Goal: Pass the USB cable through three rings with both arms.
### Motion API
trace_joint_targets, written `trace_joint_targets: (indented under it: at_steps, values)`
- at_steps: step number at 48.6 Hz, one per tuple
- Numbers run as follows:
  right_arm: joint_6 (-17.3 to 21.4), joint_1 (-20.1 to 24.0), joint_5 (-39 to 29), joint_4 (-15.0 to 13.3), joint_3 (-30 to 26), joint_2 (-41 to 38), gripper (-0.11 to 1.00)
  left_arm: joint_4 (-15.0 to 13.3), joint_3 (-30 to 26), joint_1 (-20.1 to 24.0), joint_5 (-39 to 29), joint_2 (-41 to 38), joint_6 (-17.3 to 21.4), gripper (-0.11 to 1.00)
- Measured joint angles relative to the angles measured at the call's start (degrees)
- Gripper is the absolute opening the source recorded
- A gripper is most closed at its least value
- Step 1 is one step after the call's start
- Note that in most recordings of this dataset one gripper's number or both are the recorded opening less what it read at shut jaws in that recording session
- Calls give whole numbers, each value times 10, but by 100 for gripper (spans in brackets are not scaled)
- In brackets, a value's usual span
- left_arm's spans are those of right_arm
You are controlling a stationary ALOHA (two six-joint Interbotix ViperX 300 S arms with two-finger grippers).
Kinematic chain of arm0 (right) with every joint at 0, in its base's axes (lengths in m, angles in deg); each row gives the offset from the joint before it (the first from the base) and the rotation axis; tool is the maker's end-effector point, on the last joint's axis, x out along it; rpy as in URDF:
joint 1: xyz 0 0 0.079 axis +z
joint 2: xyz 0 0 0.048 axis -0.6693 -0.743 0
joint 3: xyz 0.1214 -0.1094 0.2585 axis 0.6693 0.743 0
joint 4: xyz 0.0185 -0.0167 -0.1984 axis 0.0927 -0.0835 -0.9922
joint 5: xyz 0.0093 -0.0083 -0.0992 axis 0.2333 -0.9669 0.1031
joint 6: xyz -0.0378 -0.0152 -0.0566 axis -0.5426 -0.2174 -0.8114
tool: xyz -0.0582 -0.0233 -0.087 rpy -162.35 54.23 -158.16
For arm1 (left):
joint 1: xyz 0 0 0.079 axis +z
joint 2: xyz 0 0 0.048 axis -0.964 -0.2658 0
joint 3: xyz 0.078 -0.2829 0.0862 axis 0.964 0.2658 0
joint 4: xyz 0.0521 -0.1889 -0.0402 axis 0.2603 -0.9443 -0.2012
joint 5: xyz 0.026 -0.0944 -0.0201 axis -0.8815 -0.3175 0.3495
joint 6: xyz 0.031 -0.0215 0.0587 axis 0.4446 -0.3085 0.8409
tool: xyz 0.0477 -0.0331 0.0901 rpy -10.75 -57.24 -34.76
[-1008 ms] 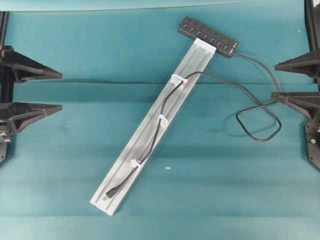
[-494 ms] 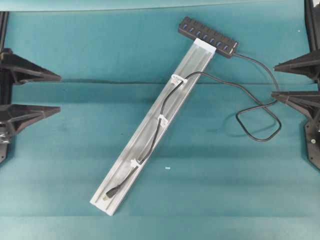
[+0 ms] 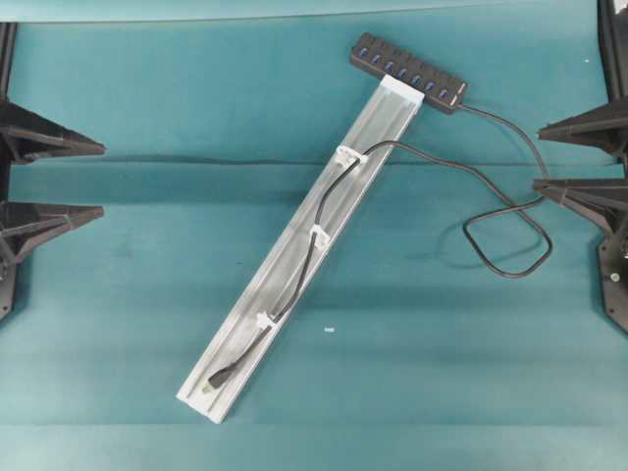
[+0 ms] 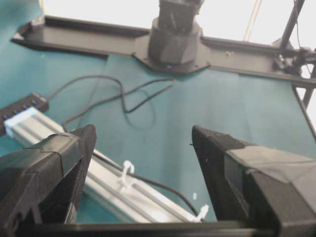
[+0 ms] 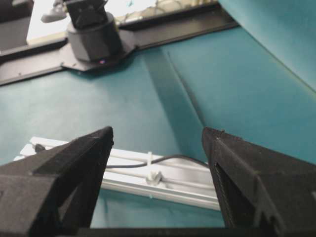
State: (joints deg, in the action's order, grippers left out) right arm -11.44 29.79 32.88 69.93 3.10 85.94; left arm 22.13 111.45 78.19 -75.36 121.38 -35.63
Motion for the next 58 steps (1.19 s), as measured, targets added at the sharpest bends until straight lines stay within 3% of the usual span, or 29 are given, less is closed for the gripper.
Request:
trace_joint_targets:
  at_steps: [58]
  values:
    - [1,0,10,0,1,0,82,0,8,0,0,10,5,87]
